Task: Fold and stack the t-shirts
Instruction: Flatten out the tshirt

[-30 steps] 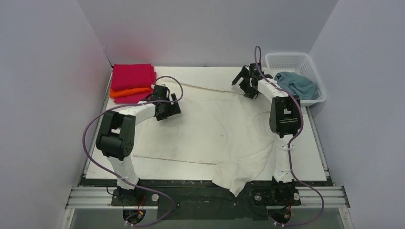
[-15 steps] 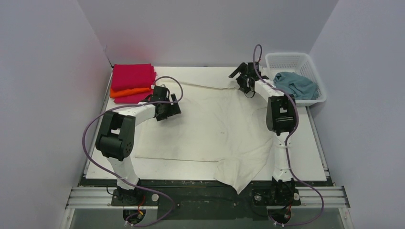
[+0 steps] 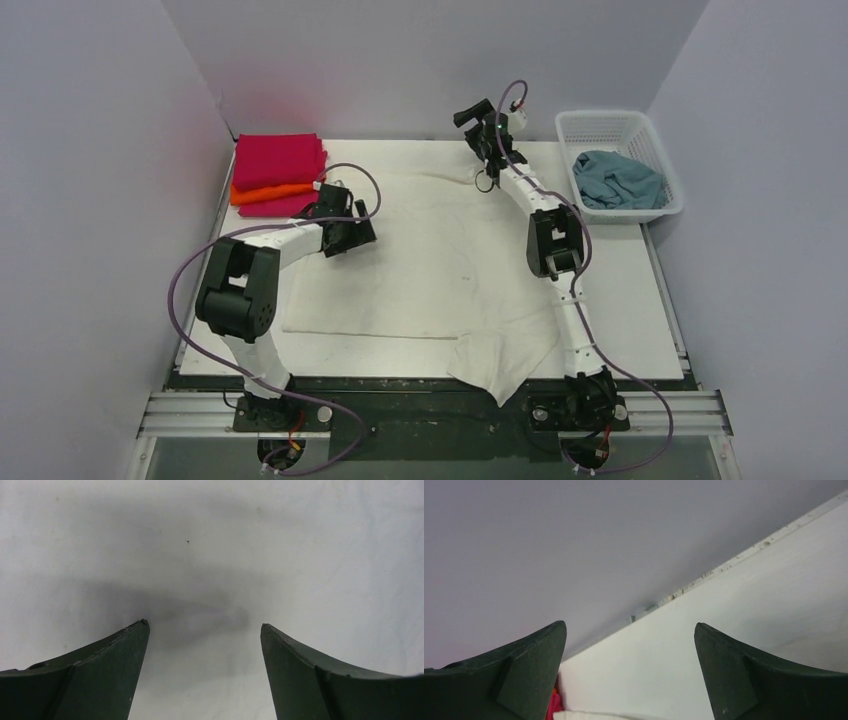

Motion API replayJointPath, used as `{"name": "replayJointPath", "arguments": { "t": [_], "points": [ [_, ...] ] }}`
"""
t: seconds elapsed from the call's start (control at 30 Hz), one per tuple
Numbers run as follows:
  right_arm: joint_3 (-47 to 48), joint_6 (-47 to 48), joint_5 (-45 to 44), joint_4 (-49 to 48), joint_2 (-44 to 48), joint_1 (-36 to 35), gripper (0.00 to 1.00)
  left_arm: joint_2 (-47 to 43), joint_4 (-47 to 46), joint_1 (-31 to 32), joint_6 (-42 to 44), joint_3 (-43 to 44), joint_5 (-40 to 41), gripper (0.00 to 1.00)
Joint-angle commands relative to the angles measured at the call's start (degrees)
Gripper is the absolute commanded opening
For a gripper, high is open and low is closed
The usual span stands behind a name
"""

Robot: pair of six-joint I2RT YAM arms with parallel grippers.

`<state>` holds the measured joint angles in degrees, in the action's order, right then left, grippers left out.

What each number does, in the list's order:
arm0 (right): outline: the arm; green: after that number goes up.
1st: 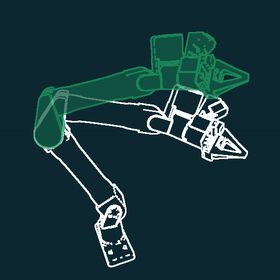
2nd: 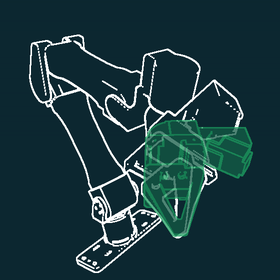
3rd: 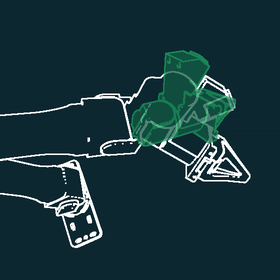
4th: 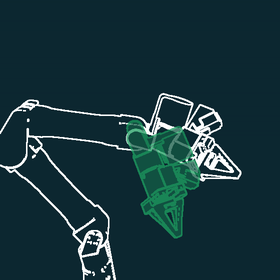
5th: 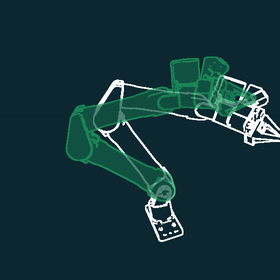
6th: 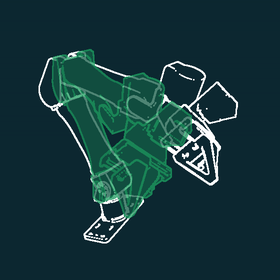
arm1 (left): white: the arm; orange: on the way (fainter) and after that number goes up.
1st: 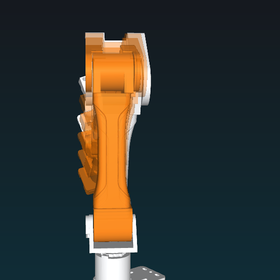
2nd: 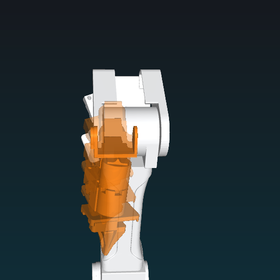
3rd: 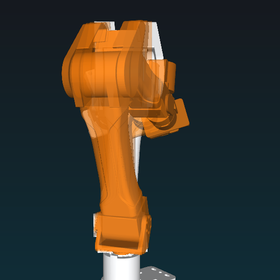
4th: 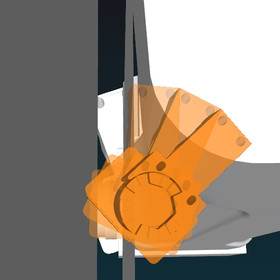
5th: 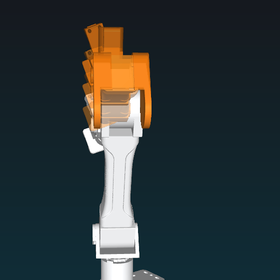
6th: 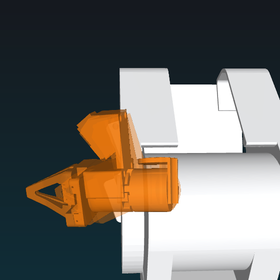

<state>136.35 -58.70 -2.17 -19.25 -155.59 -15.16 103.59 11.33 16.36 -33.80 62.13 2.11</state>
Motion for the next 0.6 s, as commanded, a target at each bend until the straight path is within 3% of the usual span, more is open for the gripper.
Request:
{"name": "replayJointPath", "arguments": {
  "t": [0.0, 0.13, 0.23, 0.57],
  "points": [
    [-3.06, 7.51, 3.64, 7.3, 11.21, 1.18, 0.95, -4.17, 1.01, -0.19, 0.47, -0.52, 0.65, 0.92],
    [-11.66, 14.98, 7.67, 15.83, 20.63, 1.86, 0.95, -6.1, -0.18, -0.1, -0.02, -1.5, -0.22, 0.93],
    [-24.5, 20.98, 6.13, 18.89, 30.1, 1.64, 0.95, -7.59, 0.55, -0.1, -0.27, -2.11, 1.04, 0.93],
    [-52.92, 23.53, 2.78, 26.12, 46.3, 3.28, 0.95, -10.65, 0.07, -0.19, -1.21, -6.29, 0.96, 0.93]
  ]
}}
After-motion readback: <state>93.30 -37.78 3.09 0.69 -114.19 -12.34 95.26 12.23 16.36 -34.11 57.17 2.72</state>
